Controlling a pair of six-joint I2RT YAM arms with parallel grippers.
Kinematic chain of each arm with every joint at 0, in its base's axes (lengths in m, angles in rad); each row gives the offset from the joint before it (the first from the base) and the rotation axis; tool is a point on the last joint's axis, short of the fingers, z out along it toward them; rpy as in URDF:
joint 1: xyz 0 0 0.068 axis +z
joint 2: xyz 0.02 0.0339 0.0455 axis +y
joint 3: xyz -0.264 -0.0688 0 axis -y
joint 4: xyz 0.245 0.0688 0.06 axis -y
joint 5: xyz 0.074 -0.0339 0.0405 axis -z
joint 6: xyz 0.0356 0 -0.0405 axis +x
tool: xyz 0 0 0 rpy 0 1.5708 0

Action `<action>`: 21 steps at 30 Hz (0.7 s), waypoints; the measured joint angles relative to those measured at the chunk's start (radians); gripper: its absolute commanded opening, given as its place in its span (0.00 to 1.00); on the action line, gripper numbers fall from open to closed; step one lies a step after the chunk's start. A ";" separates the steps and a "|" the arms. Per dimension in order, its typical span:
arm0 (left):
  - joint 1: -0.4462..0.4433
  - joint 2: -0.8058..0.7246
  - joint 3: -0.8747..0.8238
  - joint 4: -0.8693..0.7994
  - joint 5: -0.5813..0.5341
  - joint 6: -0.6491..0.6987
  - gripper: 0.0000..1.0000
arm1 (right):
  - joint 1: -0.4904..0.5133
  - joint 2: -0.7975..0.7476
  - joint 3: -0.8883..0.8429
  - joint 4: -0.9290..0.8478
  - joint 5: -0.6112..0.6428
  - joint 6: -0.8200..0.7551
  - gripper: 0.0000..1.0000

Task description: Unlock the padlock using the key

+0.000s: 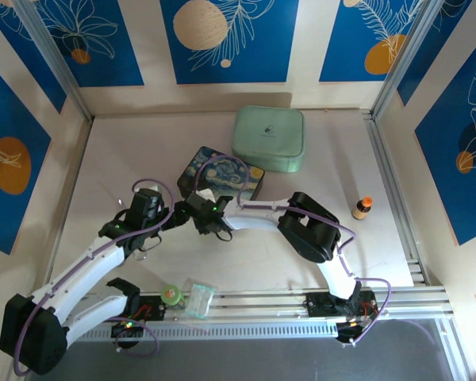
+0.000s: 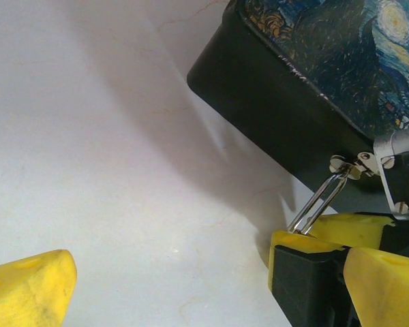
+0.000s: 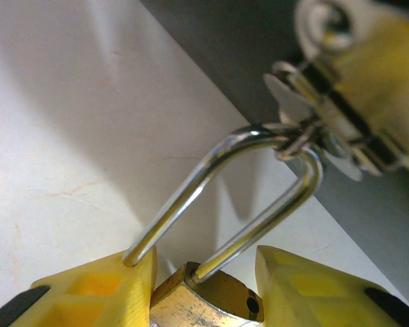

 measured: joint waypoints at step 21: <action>-0.018 -0.013 0.103 0.003 0.090 0.268 1.00 | 0.005 -0.315 -0.418 0.070 -0.024 0.024 0.31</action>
